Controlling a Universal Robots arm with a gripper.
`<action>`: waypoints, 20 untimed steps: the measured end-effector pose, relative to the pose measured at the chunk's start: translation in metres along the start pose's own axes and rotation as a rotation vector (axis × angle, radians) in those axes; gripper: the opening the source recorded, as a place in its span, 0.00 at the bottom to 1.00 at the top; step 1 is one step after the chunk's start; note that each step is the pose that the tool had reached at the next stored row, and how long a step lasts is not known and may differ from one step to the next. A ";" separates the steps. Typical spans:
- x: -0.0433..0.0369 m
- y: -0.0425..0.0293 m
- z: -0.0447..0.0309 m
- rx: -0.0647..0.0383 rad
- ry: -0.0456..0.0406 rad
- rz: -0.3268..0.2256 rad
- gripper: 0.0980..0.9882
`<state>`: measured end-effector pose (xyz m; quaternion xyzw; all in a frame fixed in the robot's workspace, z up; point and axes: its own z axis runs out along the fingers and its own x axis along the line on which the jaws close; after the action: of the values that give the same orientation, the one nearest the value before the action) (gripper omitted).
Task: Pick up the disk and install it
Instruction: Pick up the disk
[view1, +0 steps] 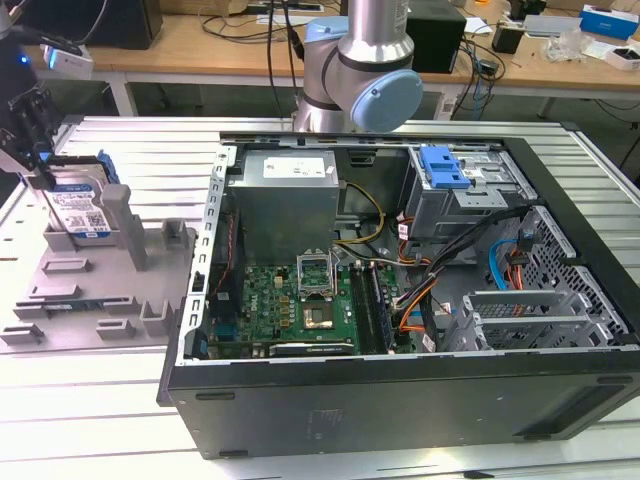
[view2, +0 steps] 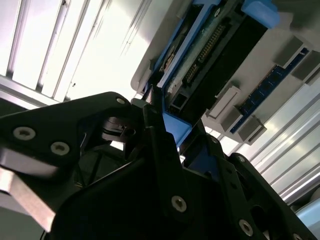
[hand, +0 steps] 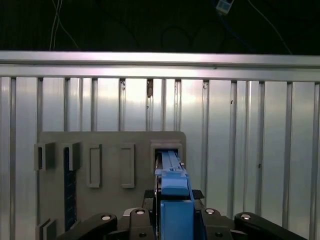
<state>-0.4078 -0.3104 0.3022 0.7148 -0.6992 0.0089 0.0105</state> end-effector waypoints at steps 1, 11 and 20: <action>0.0000 0.0000 -0.0014 0.000 -0.0005 0.000 0.30; 0.0008 0.0001 -0.0277 0.003 -0.0012 0.000 0.30; 0.0019 0.0001 -0.0690 0.003 -0.0017 0.000 0.30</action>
<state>-0.4078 -0.3104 0.3712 0.7148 -0.6992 0.0093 0.0088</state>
